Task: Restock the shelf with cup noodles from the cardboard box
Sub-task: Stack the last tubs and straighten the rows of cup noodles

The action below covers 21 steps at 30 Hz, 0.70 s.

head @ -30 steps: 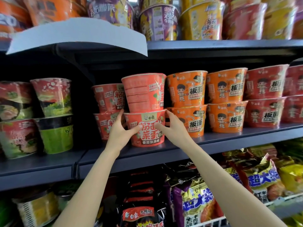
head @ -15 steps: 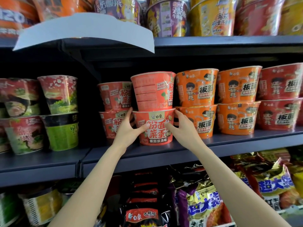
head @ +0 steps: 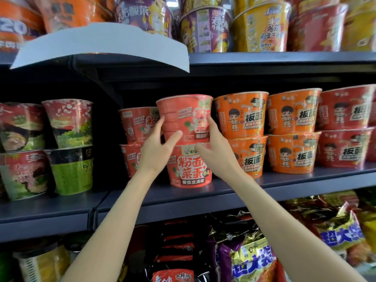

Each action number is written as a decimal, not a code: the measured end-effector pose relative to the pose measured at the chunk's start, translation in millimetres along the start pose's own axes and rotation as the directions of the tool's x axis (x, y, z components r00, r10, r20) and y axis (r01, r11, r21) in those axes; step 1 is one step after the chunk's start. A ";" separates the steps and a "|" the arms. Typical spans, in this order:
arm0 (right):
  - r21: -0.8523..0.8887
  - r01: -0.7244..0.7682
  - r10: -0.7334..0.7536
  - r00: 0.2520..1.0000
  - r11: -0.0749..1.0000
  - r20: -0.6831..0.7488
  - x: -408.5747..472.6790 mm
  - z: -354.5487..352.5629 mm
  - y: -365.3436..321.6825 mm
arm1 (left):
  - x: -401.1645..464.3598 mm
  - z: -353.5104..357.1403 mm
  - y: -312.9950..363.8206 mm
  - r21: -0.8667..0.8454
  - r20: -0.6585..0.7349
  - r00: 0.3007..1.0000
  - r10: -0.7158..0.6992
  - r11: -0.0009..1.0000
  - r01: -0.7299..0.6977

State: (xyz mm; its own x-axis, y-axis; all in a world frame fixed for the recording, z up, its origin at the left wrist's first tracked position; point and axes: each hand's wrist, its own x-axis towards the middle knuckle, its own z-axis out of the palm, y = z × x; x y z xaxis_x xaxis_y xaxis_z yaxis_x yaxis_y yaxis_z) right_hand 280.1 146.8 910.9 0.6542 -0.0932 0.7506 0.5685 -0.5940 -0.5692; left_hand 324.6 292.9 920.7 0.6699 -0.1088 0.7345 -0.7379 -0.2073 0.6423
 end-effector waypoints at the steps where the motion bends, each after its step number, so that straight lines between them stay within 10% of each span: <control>1: -0.055 0.046 -0.045 0.999 0.997 0.011 -7.8 2.4 -1.7 | 2.0 -3.1 -1.1 -0.059 0.007 0.999 -0.032 0.998 0.032; 21: -0.007 -0.024 0.024 0.998 1.000 0.064 7.6 -13.6 18.1 | 10.7 7.5 -17.9 -0.014 0.051 0.997 -0.063 0.998 0.063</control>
State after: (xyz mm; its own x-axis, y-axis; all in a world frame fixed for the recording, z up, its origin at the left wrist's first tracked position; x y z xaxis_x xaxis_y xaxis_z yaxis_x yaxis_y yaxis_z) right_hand 288.6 124.5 910.9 0.6981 -0.0564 0.7137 0.5495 -0.5969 -0.5846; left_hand 345.6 288.2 915.4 0.7180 -0.1451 0.6807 -0.6951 -0.2002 0.6905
